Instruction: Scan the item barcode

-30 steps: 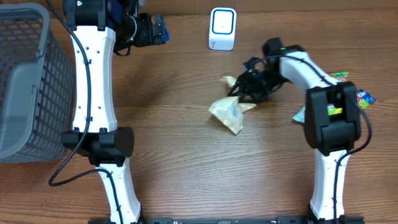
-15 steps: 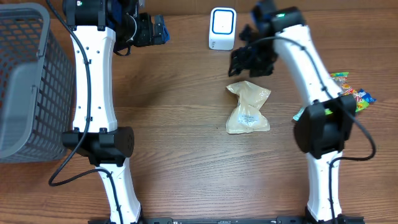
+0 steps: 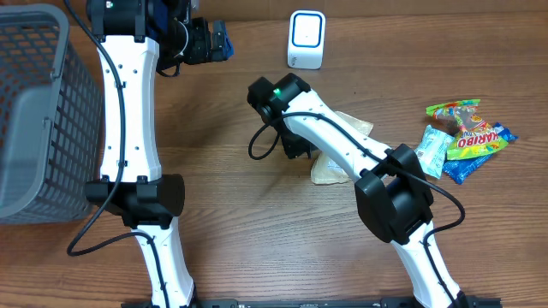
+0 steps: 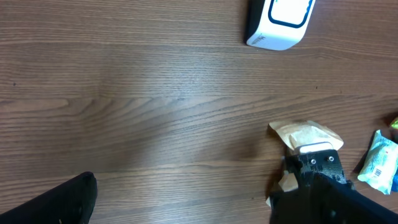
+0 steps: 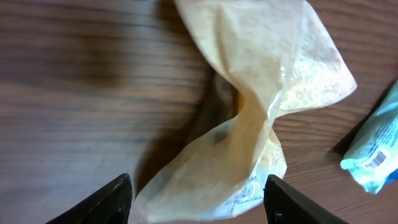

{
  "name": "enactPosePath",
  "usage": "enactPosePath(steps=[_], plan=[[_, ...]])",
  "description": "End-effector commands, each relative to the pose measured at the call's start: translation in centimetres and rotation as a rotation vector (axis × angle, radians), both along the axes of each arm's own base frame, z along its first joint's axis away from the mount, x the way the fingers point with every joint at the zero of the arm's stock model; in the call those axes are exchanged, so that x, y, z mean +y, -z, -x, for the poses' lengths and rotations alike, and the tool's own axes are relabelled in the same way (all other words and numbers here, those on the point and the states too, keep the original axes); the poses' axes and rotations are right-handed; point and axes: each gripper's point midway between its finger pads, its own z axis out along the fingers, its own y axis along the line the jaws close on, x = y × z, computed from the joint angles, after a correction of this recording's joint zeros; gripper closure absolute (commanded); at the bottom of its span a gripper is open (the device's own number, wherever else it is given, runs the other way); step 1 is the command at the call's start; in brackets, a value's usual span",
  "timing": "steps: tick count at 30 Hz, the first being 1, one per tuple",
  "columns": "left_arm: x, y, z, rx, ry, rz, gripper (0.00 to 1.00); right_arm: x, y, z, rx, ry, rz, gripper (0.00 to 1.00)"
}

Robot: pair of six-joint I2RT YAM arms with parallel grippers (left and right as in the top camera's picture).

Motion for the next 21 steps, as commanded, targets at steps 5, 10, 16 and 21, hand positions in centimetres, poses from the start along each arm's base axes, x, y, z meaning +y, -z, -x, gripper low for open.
enactPosePath(steps=[5,10,16,21], plan=[[-0.6,-1.2,0.5,-0.027,0.007,0.003,0.00,-0.7,2.2,1.7,-0.080,0.137,0.071,0.31],[-0.5,-1.2,0.5,-0.027,0.007,0.002,0.00,-1.8,3.9,2.5,-0.075,0.157,0.109,0.51],[-0.5,-1.2,0.5,-0.027,0.007,0.002,0.00,-2.8,3.3,2.4,-0.087,0.140,0.167,0.71],[-0.5,-1.2,0.5,-0.027,0.007,0.002,0.00,-3.2,2.1,2.7,-0.068,0.127,0.199,0.93]])
